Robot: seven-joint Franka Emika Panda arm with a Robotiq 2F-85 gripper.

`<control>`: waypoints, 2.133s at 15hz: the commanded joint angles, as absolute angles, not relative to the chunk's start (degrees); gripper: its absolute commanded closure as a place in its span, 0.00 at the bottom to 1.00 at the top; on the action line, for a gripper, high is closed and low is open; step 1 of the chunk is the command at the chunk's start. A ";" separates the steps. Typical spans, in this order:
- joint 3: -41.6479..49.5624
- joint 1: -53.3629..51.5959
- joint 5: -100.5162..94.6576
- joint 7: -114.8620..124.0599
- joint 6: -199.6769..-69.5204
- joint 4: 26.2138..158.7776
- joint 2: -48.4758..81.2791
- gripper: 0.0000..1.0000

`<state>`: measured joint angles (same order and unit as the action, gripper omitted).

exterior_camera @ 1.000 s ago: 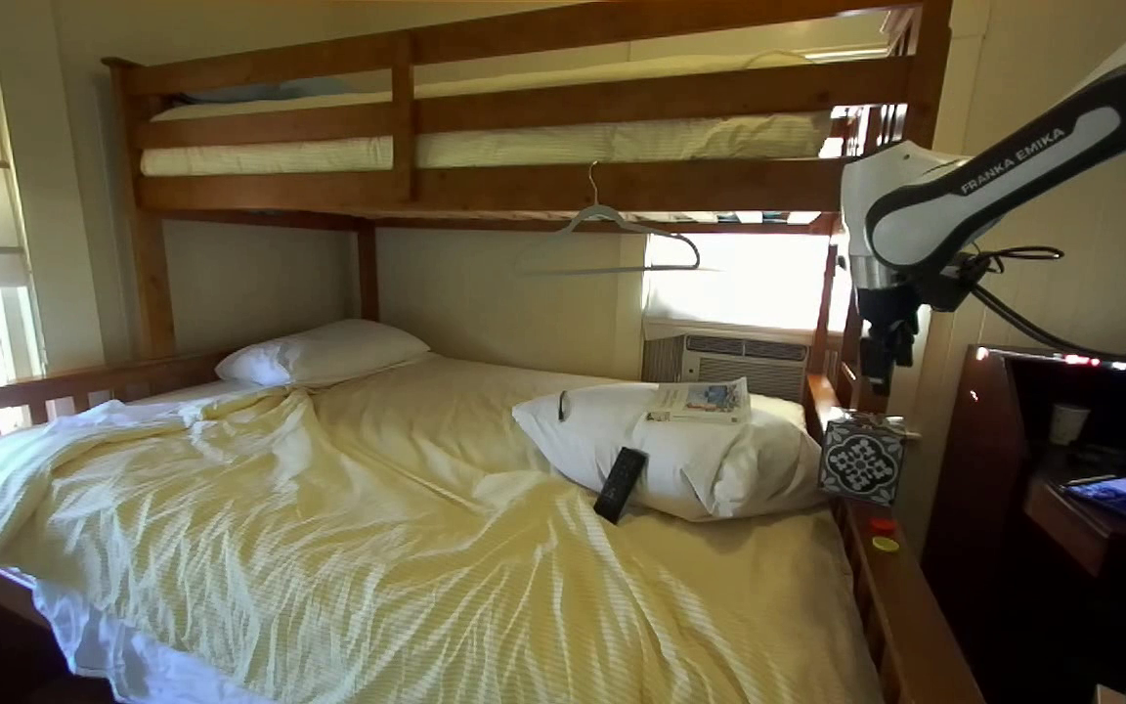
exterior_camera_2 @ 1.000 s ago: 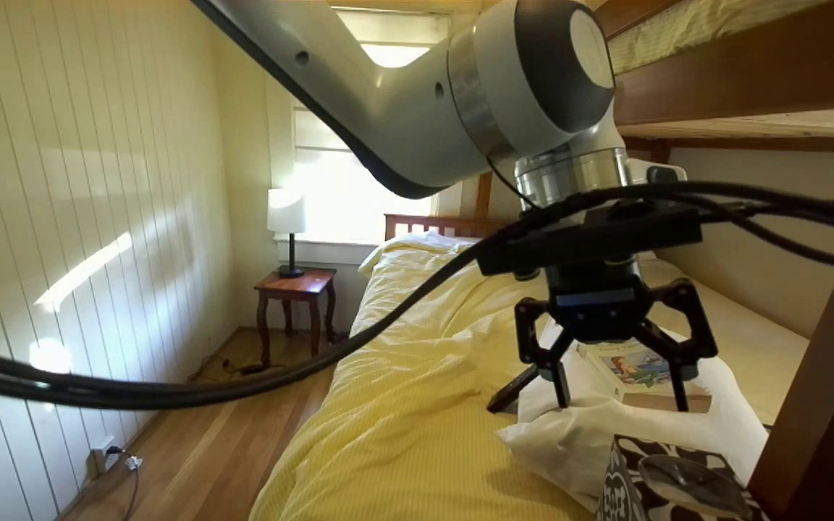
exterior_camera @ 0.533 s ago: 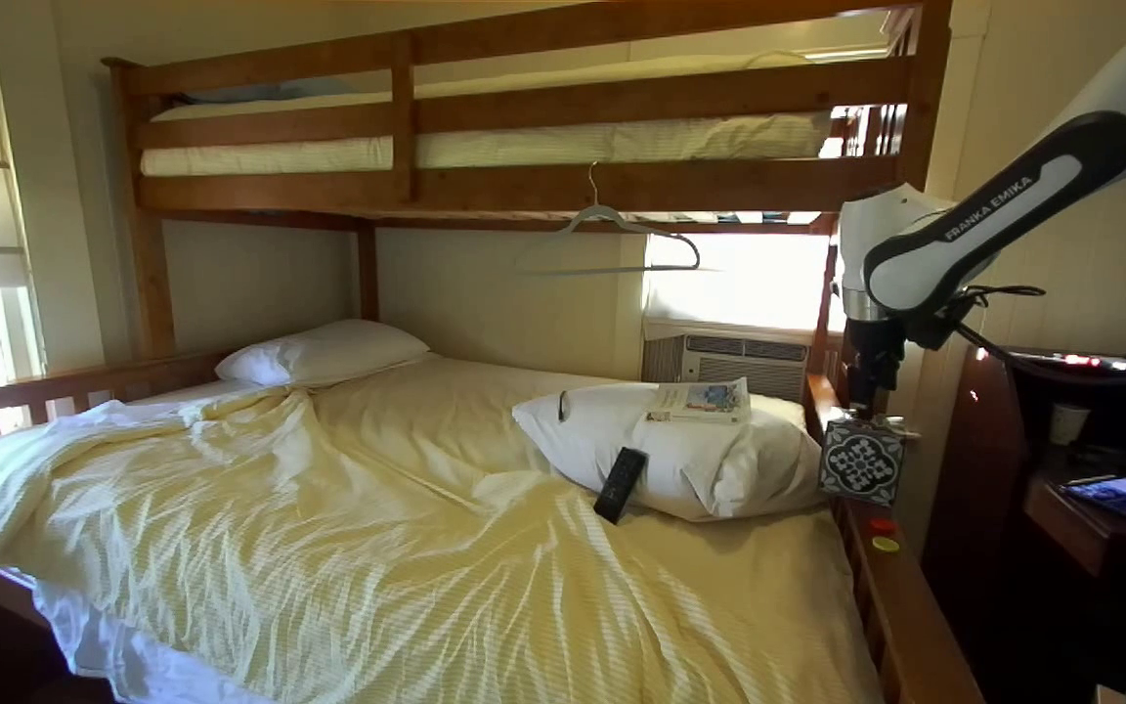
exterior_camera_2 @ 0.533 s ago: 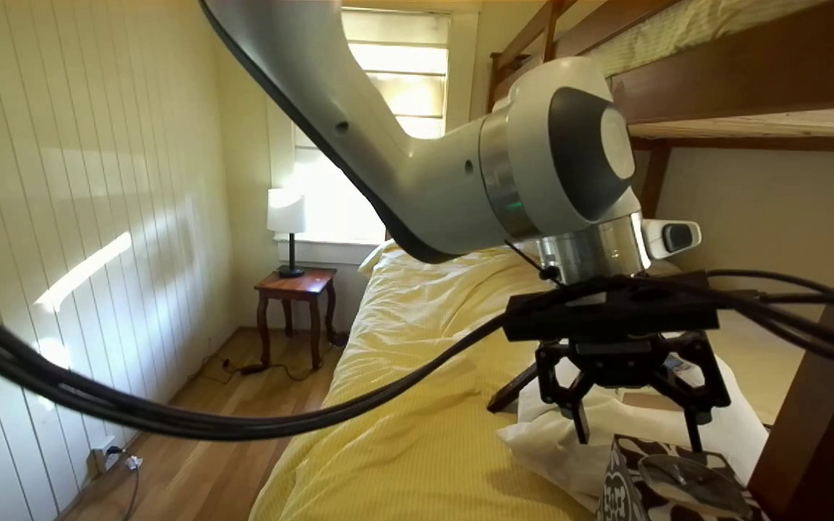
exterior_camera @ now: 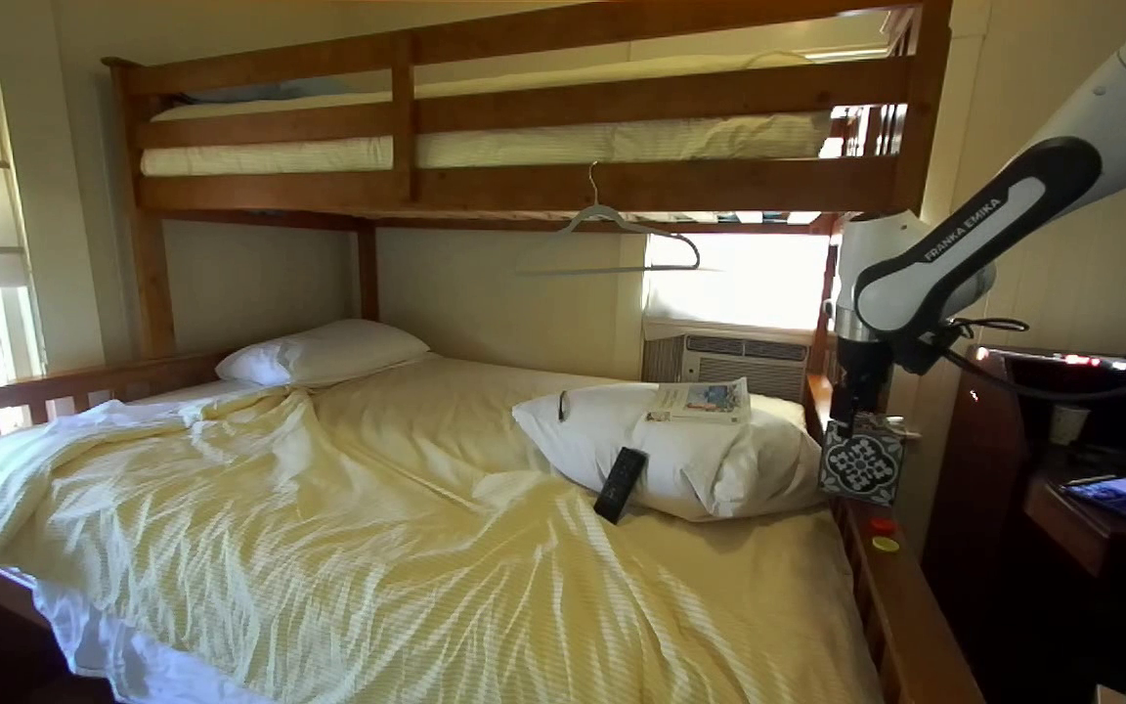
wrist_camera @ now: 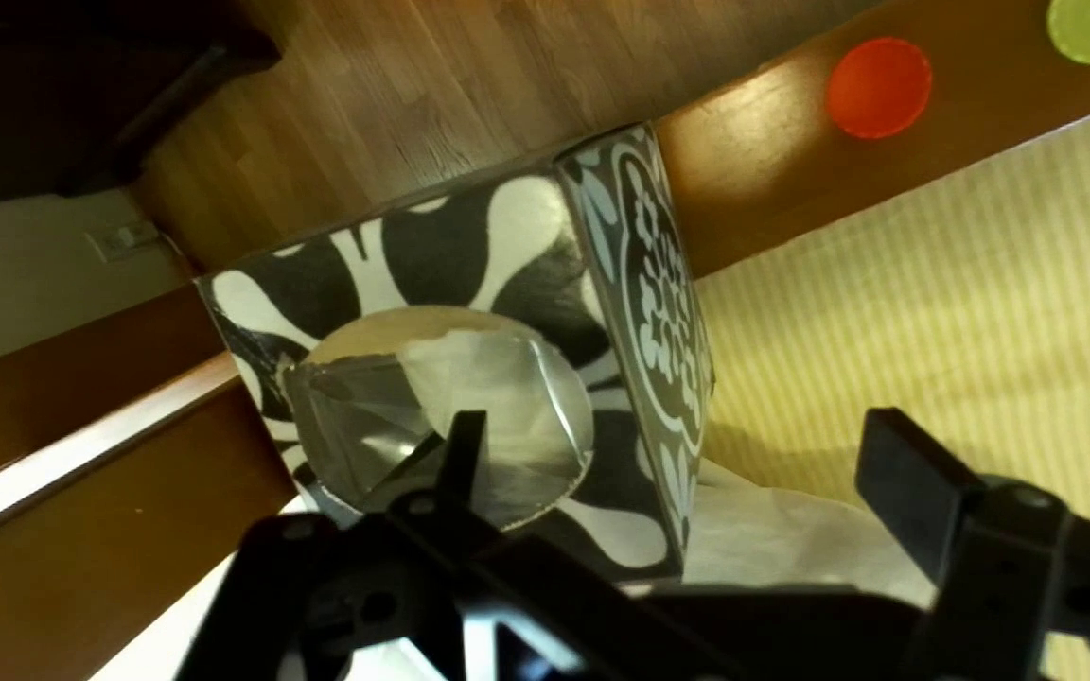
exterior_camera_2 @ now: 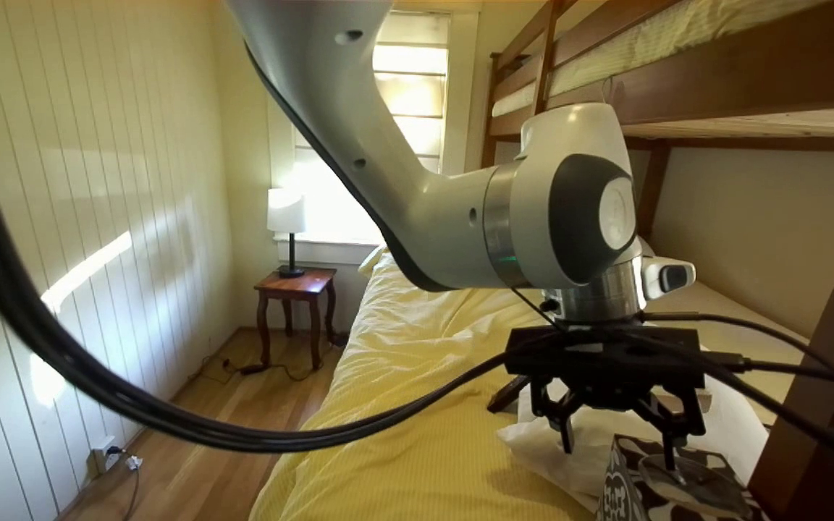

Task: Move the tissue box to the back.

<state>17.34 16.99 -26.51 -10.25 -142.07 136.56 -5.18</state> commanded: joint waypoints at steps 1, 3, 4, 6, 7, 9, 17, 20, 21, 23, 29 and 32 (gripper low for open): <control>18.39 17.25 -20.72 -16.86 -145.24 137.40 -3.99 0.00; 18.30 17.10 -19.19 -18.59 -143.71 137.10 -4.04 0.00; 17.94 17.27 -21.57 -15.68 -143.51 136.53 -3.72 0.00; 17.95 17.27 -21.44 -15.90 -143.51 136.52 -3.65 0.00; 17.91 17.30 -21.91 -15.82 -143.94 136.65 -4.11 0.00; 18.14 17.53 -22.18 -16.24 -144.54 136.71 -4.06 0.00; 18.69 17.49 -19.61 -20.02 -145.92 136.53 -1.84 0.00; 18.79 17.43 -17.14 -22.42 -146.25 136.15 -0.22 0.02; 18.76 17.44 -16.15 -23.18 -146.24 135.99 0.41 0.05; 18.59 17.47 -14.26 -24.57 -146.39 135.81 1.41 0.28; 18.44 17.71 -13.34 -25.10 -146.24 135.52 1.97 0.70; 18.45 17.48 -16.72 -22.27 -143.92 135.07 0.08 0.90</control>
<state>18.72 17.19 -14.92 -23.40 -145.80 135.69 1.47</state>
